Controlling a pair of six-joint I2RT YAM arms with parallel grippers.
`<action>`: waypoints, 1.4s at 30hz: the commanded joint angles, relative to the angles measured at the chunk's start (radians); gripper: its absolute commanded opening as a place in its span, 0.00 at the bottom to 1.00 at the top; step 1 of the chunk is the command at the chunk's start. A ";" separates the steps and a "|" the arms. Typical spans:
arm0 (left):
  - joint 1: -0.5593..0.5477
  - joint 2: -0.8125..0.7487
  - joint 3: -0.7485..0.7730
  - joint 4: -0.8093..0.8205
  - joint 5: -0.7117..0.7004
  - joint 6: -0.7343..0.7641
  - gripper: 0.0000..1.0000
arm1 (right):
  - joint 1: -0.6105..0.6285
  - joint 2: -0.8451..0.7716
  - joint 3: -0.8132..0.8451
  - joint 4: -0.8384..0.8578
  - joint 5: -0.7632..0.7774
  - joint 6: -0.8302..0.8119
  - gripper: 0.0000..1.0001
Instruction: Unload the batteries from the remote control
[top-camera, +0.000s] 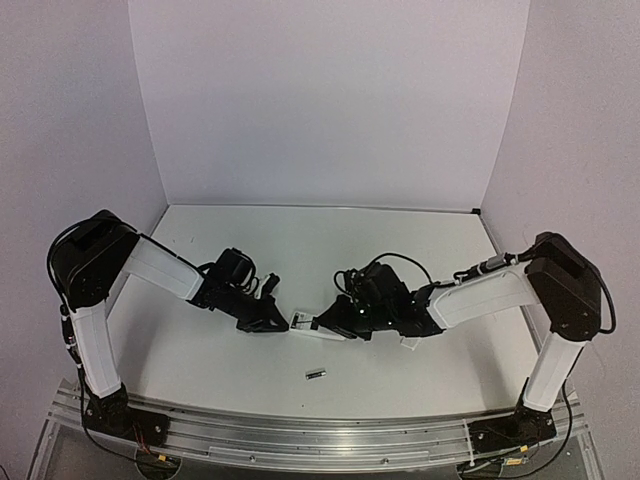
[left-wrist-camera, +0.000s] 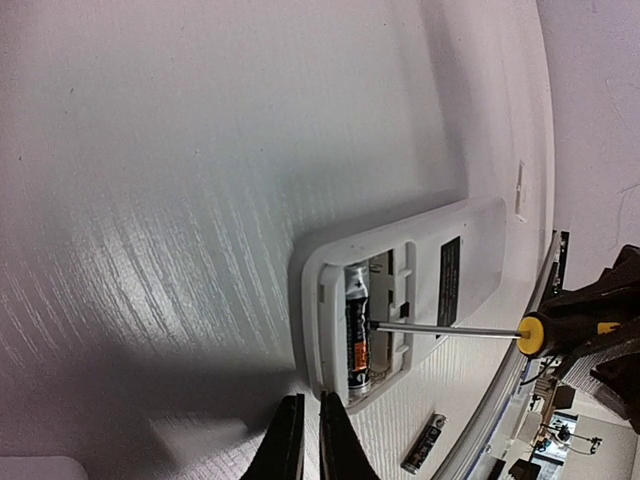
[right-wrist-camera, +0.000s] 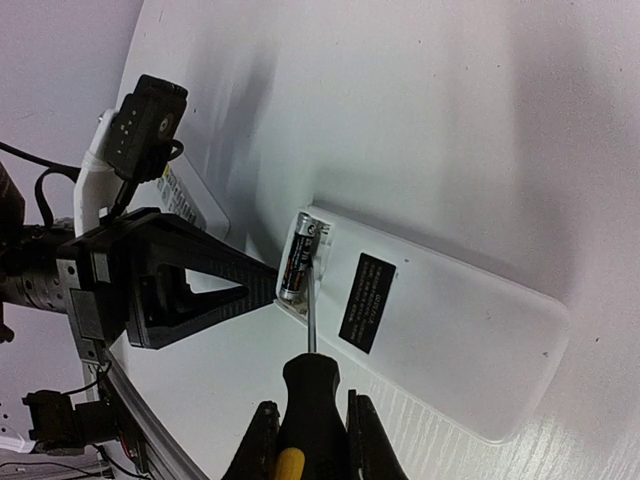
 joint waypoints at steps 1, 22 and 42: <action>-0.019 0.027 -0.040 0.034 0.041 -0.016 0.06 | -0.004 0.044 -0.079 0.062 0.115 0.111 0.00; -0.020 -0.006 -0.049 0.024 -0.003 -0.018 0.05 | -0.003 0.195 -0.068 0.643 -0.185 0.445 0.00; -0.020 -0.452 -0.158 -0.166 -0.220 -0.014 0.42 | -0.003 0.154 -0.094 0.612 -0.119 0.377 0.00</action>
